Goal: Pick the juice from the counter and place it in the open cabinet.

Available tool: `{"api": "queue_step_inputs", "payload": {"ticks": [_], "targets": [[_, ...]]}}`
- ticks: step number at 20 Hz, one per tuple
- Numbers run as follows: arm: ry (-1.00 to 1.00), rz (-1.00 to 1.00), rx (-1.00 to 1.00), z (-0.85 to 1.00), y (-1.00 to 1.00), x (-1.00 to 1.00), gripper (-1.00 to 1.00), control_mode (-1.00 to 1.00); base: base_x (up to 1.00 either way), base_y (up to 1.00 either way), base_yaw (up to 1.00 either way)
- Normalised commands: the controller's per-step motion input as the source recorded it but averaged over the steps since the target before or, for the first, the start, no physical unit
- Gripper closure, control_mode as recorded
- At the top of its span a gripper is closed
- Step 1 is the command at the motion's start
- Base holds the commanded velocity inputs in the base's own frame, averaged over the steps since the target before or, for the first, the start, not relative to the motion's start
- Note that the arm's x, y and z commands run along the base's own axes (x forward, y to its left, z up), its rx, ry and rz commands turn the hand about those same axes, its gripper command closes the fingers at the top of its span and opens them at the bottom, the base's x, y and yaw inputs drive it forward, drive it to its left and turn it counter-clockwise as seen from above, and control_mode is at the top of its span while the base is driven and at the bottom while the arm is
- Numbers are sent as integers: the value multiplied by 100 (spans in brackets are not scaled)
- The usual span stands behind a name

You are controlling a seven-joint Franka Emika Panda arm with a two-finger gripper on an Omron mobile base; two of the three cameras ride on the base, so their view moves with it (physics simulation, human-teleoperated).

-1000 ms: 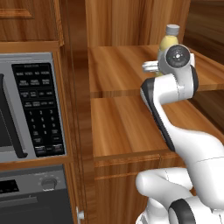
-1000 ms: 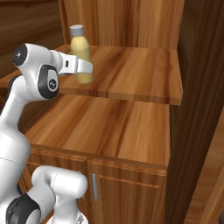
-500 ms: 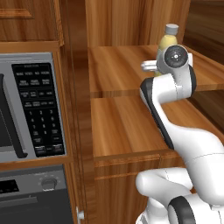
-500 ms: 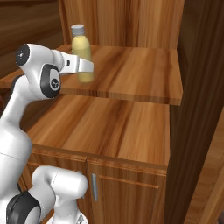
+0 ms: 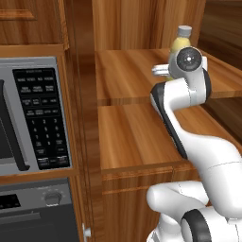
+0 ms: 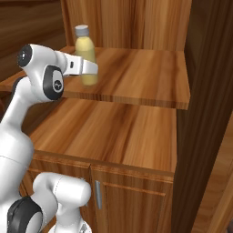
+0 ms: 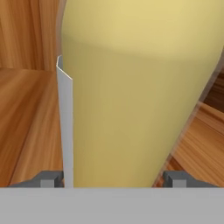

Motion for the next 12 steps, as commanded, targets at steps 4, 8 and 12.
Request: {"api": "queue_step_inputs", "payload": {"ticks": [4,8,12], "targets": [[0,0,0,0,0,0,-100,-100,0,0,0],[0,0,0,0,0,0,-100,-100,0,0,0],[0,0,0,0,0,0,-100,-100,0,0,0]]}}
